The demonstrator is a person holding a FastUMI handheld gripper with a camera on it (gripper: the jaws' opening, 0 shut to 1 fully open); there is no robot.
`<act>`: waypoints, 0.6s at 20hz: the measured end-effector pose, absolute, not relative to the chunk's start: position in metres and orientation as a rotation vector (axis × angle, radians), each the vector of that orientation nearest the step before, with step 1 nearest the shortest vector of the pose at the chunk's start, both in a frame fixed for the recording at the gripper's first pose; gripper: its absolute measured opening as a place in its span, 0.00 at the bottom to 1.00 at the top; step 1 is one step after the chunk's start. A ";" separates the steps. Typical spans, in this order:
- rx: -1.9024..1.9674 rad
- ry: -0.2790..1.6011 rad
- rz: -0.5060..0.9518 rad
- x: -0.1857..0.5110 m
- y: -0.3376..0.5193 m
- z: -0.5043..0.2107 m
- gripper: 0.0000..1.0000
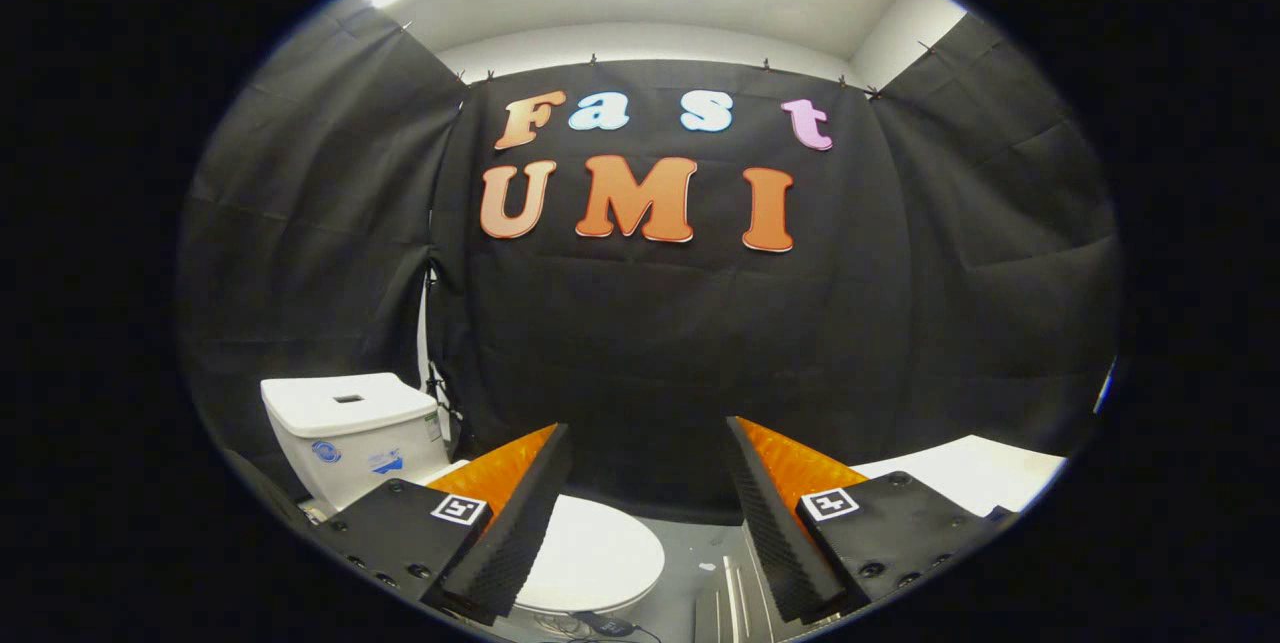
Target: Open the toilet lid.
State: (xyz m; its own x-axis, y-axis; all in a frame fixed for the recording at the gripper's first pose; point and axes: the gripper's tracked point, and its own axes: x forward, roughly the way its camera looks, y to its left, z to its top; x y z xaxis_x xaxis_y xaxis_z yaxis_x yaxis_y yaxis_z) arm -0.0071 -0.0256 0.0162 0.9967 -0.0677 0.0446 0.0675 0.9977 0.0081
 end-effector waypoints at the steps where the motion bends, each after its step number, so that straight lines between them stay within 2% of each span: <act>1: 0.021 -0.053 -0.082 -0.009 -0.031 0.021 0.99; 7: 0.103 -0.109 -0.113 -0.036 -0.004 0.061 0.99; 12: 0.305 -0.087 -0.051 -0.042 0.057 0.032 0.98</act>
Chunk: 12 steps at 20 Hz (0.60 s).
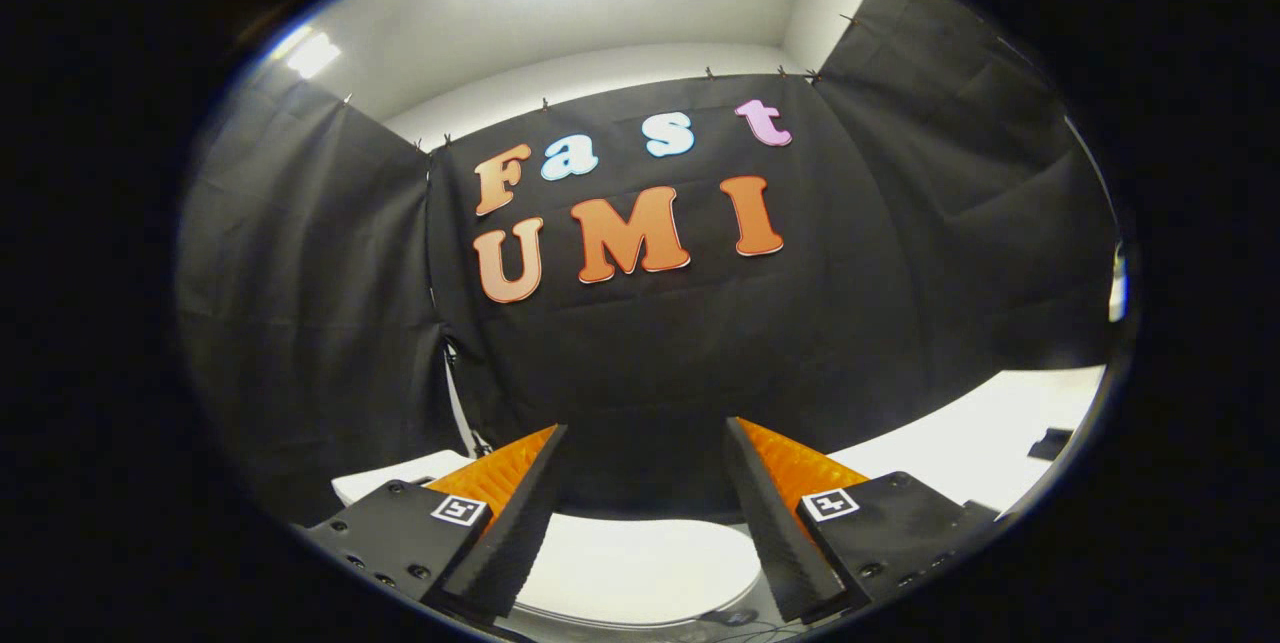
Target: Open the toilet lid.
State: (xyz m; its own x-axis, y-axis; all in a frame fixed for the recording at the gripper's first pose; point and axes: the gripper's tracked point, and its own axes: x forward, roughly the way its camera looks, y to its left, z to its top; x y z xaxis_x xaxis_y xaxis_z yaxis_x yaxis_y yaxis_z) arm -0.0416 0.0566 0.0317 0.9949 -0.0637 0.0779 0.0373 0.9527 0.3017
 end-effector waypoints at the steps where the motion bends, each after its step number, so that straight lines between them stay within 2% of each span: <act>1: 0.334 -0.055 -0.035 -0.039 0.068 0.013 0.98; 6: 0.360 0.160 -0.049 -0.051 0.080 -0.085 0.98; 12: 0.504 0.243 -0.047 -0.041 0.065 -0.161 0.98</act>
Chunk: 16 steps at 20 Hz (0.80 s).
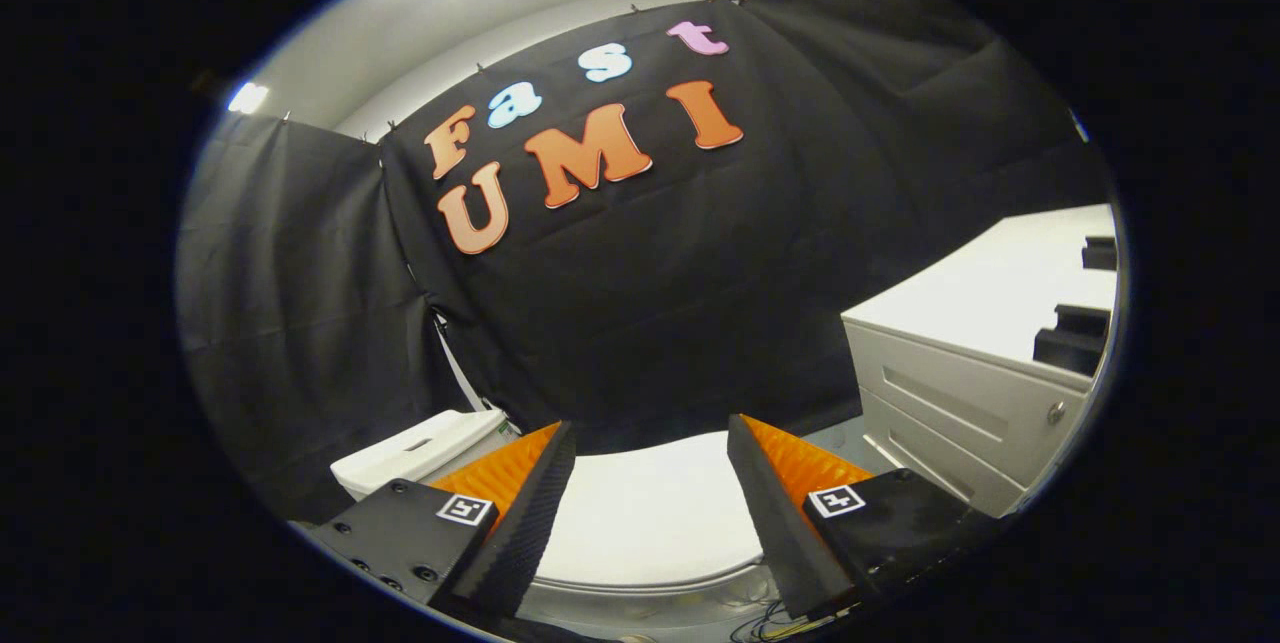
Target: Open the toilet lid.
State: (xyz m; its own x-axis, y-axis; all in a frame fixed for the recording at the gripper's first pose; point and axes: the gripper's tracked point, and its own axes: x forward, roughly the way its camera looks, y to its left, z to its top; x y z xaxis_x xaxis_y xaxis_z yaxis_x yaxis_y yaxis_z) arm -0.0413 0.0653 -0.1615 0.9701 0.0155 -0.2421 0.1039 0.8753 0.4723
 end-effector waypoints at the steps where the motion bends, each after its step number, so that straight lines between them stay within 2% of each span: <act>1: 0.514 0.260 -0.072 -0.042 0.054 -0.178 0.98; 8: 0.586 0.416 -0.210 -0.068 -0.001 -0.274 0.99; 10: 0.608 0.459 -0.289 -0.070 -0.019 -0.304 0.99; 16: 0.820 0.613 -0.311 -0.082 -0.013 -0.350 0.97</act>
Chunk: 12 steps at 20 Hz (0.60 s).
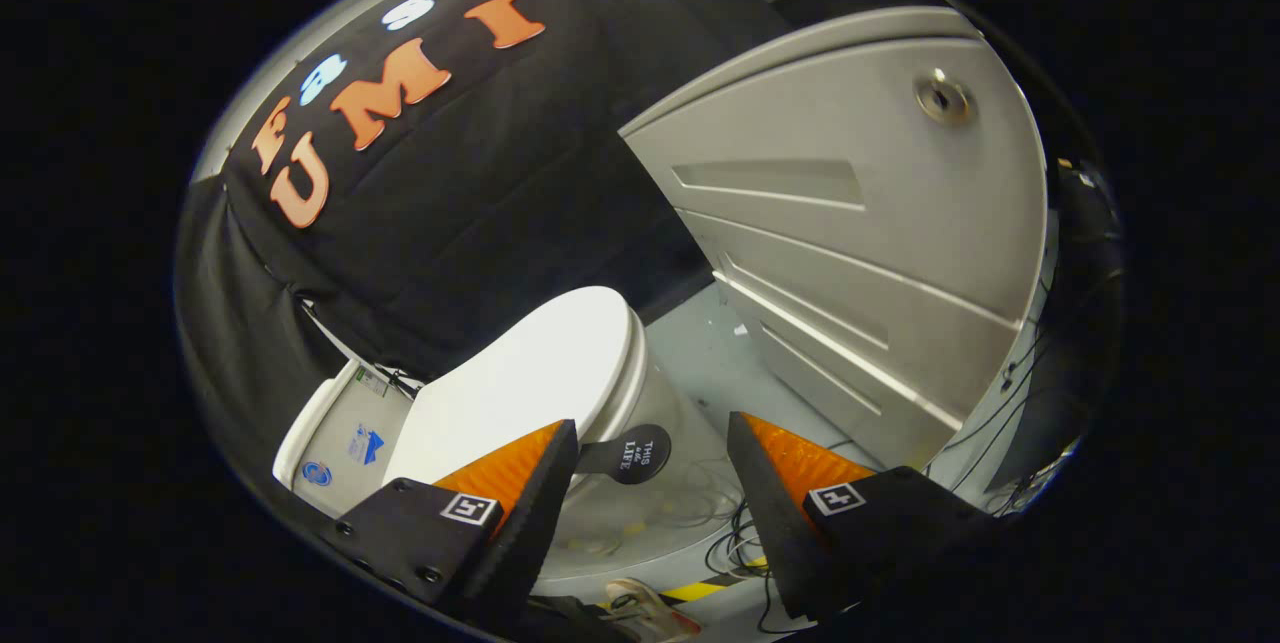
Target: Open the toilet lid.
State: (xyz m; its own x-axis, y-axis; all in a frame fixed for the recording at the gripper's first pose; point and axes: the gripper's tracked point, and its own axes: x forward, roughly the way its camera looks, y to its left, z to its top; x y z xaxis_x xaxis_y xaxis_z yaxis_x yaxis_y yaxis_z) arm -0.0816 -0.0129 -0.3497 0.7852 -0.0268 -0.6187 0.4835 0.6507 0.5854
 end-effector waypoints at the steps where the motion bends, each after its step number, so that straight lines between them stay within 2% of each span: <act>1: 0.836 0.592 -0.305 -0.076 -0.009 -0.351 0.97; 6: 0.810 0.565 -0.387 -0.069 -0.023 -0.361 0.96; 7: 0.811 0.561 -0.393 -0.067 -0.023 -0.361 0.92; 8: 0.847 0.569 -0.399 -0.069 -0.020 -0.361 0.89; 12: 1.116 0.553 -0.425 -0.074 -0.002 -0.357 0.88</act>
